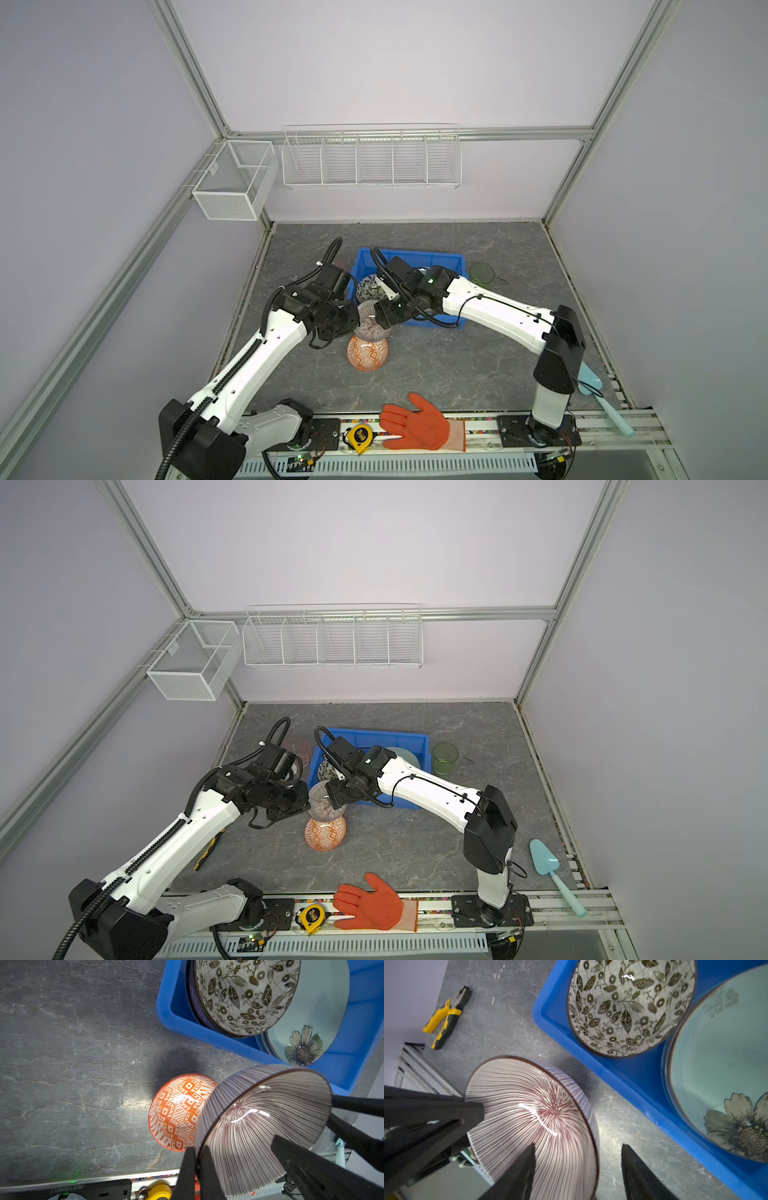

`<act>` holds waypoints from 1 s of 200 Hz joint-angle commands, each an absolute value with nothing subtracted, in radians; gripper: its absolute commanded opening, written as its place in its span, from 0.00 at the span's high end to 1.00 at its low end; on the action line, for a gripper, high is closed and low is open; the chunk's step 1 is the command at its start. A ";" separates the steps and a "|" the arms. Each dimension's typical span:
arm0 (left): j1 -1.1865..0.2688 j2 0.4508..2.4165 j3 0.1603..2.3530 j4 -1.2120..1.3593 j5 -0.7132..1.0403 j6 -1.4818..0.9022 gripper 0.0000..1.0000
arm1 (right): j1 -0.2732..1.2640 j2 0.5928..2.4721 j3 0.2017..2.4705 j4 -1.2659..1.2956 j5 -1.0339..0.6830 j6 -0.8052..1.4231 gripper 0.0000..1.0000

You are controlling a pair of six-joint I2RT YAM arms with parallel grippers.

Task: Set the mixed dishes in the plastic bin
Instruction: 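Grasp the striped bowl rim with the right gripper beside the left gripper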

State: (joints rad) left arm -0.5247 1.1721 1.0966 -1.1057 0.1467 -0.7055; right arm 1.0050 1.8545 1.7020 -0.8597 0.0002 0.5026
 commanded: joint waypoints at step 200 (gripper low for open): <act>-0.538 1.166 1.137 -1.078 0.164 -0.719 1.00 | 1.010 1.914 1.781 -0.903 0.052 0.492 0.93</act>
